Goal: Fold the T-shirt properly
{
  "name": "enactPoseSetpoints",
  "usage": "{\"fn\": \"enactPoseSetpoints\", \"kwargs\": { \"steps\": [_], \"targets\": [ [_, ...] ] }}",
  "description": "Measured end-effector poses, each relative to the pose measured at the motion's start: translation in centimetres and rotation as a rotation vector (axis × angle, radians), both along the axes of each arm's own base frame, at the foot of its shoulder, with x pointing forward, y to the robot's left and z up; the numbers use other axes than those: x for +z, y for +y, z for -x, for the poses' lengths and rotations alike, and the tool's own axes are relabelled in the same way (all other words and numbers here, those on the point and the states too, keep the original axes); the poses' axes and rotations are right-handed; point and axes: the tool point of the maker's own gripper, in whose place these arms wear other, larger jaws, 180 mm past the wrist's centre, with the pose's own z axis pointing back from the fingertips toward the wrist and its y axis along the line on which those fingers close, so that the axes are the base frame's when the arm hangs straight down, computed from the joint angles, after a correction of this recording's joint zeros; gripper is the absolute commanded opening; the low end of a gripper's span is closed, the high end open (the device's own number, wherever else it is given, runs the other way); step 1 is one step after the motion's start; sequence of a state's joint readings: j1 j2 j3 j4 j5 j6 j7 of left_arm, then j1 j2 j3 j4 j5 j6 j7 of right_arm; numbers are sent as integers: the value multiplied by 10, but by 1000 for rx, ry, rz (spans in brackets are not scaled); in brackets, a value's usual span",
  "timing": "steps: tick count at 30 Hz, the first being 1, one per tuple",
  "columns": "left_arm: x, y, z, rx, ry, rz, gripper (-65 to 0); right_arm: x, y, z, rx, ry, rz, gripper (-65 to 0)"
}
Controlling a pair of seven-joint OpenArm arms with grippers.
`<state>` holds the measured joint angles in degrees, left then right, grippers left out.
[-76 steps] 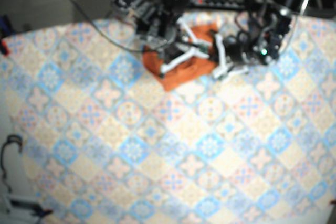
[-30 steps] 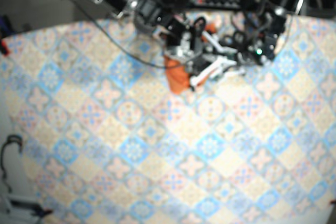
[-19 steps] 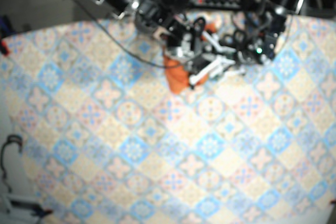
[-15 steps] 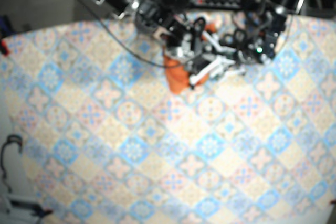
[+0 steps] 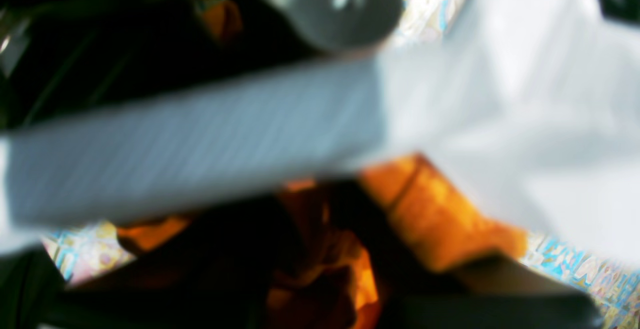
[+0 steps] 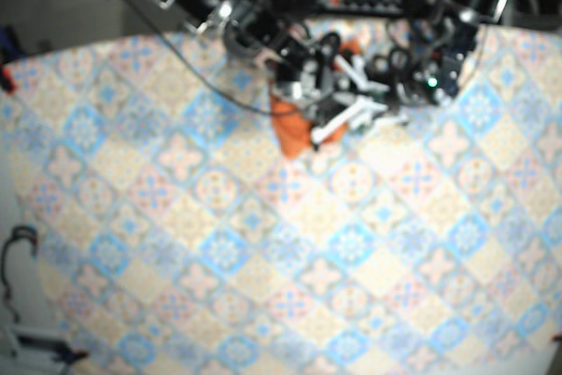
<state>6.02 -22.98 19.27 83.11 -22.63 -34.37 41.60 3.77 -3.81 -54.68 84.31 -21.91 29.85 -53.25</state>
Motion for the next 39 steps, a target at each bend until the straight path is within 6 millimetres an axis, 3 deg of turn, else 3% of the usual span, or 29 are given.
{"fn": "enactPoseSetpoints", "kwargs": {
  "steps": [10, 17, 20, 26, 32, 34, 36, 39],
  "targets": [
    [25, 15, -23, 43, -91, -22, -489, 10, 8, -11, -16, -33, -42, -650],
    [24, 18, -20, 58, -87, -21, -485, 6, 7, -13, -10, -25, -33, -650],
    [22, 20, -17, 59, -77, -32, -438, 0, 7, -11, -7, -10, -27, -650],
    [20, 23, -15, 69, -75, -41, -265, -7, 4, -9, -3, 1, -17, -650],
    [19, 29, -16, 83, -76, -53, -239, -10, 5, -7, -1, 12, -20, -650],
    [25, 36, -17, 106, -91, -53, -239, -8, 8, -7, -3, 16, -37, -650],
    [47, 37, -28, 133, -164, -11, -239, -15, -6, -11, -35, 33, 3, -650],
    [60, 43, -34, 118, -207, -55, -239, -11, 3, -7, -29, 57, -67, -650]
  ]
}}
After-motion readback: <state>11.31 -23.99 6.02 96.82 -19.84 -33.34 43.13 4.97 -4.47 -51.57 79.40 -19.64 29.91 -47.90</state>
